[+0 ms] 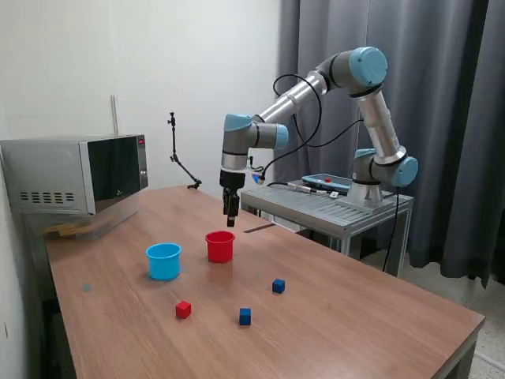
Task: Place red objects in the red bin, and blue objects in the blue bin.
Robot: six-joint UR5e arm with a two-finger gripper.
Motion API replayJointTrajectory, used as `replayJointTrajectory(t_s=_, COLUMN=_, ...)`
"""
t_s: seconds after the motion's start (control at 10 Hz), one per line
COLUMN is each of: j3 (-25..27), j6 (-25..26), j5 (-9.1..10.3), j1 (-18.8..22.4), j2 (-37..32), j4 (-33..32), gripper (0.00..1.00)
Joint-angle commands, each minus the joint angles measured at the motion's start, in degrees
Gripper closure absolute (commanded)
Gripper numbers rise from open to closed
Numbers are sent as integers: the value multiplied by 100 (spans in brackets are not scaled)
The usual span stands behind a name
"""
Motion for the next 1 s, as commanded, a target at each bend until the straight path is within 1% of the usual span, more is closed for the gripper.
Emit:
replayJointTrajectory(t_s=0.0, j3=-21, j6=0, j5=-15, j1=33, j2=-9, j4=-8, gripper=0)
replayJointTrajectory(t_s=0.1, j3=-47, j6=0, j5=-15, j1=59, j2=-61, j4=-8, gripper=0)
replayJointTrajectory(t_s=0.4, j3=-117, j6=9, j5=-6, j1=787, j2=-289, j4=-8, gripper=0)
replayJointTrajectory(t_s=0.5, j3=-248, j6=9, j5=3, j1=885, j2=-290, j4=1, gripper=0)
replayJointTrajectory(t_s=0.6, j3=-380, j6=0, j5=11, j1=886, j2=-238, j4=1, gripper=0)
replayJointTrajectory(t_s=0.7, j3=-773, j6=-9, j5=3, j1=886, j2=-2, j4=1, gripper=0)
replayJointTrajectory(t_s=0.9, j3=-1328, j6=-324, j5=12, j1=886, j2=271, j4=9, gripper=0)
